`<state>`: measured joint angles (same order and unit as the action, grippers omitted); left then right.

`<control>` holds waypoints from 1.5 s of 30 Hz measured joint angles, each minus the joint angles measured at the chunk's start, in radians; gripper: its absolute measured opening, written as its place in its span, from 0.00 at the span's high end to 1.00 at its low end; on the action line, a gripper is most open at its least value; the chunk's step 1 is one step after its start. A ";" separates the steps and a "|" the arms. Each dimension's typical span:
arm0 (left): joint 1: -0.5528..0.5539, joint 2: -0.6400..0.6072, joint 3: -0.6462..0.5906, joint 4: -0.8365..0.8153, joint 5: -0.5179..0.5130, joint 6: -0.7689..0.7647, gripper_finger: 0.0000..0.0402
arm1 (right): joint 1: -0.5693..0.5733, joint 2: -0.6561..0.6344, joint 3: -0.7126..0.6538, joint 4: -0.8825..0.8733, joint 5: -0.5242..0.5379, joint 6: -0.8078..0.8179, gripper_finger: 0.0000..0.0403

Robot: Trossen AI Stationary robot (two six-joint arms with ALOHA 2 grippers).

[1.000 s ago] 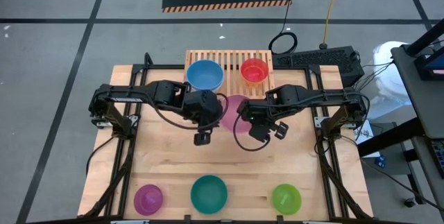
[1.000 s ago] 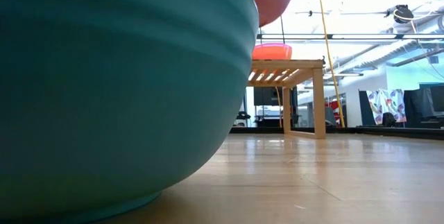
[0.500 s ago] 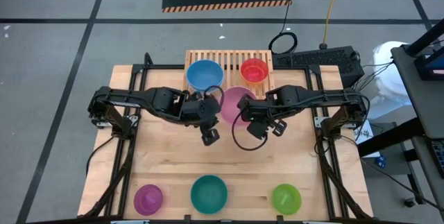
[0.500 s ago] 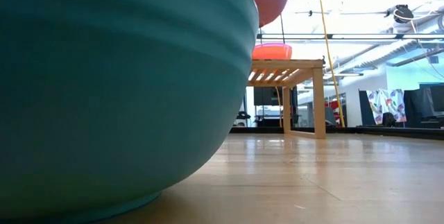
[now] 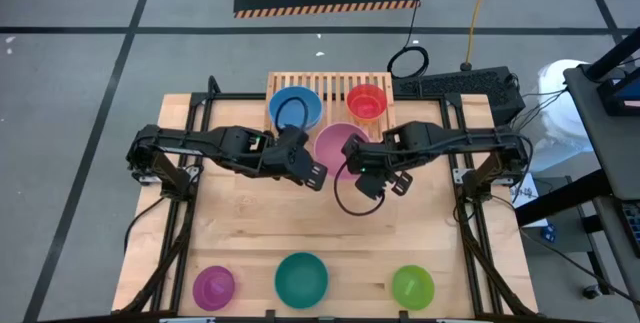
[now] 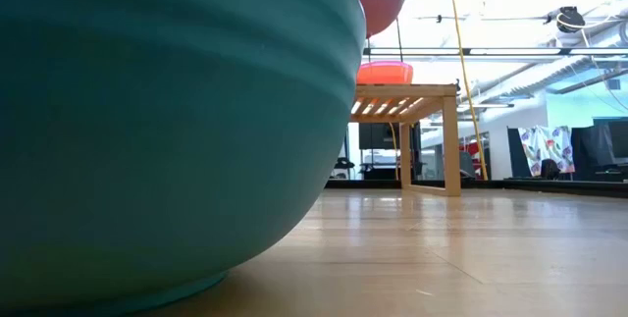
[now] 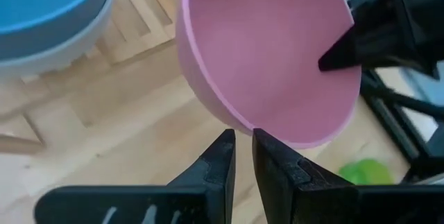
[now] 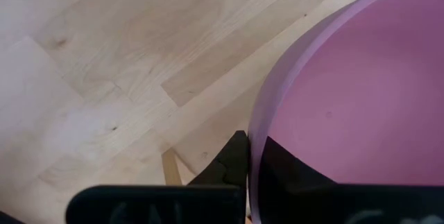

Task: Place and stack bowls onto a shelf
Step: Stack the pink bowl on top of the blue bowl on the shelf

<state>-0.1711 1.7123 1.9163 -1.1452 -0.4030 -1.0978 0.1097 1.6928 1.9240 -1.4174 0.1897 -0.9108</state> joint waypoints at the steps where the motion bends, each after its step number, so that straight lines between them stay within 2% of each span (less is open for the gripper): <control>1: 0.000 0.000 0.000 0.002 0.000 -0.017 0.86 | 0.000 0.000 0.000 0.000 0.000 -0.001 1.00; 6: 0.000 0.001 0.000 0.034 0.000 -0.119 0.86 | 0.000 0.000 0.000 0.000 0.001 -0.020 1.00; 12: 0.004 0.038 0.000 0.061 0.009 -0.144 0.86 | 0.001 0.000 0.000 -0.003 -0.003 -0.045 1.00; 16: 0.008 0.053 0.000 0.073 0.050 -0.141 0.86 | 0.003 0.000 -0.001 -0.003 -0.006 -0.053 1.00; 22: -0.002 0.037 -0.002 0.166 0.050 -0.071 0.86 | 0.003 -0.002 0.000 0.003 -0.002 -0.048 1.00; 34: -0.028 0.020 -0.002 0.010 0.009 -0.236 0.86 | 0.003 -0.002 0.000 0.000 0.001 -0.044 1.00; 45: -0.021 0.020 -0.002 0.005 -0.018 -0.245 0.86 | 0.003 -0.001 0.000 0.000 -0.001 -0.044 1.00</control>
<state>-0.1920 1.7325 1.9148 -1.1397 -0.4210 -1.3429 0.1131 1.6917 1.9238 -1.4178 0.1890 -0.9546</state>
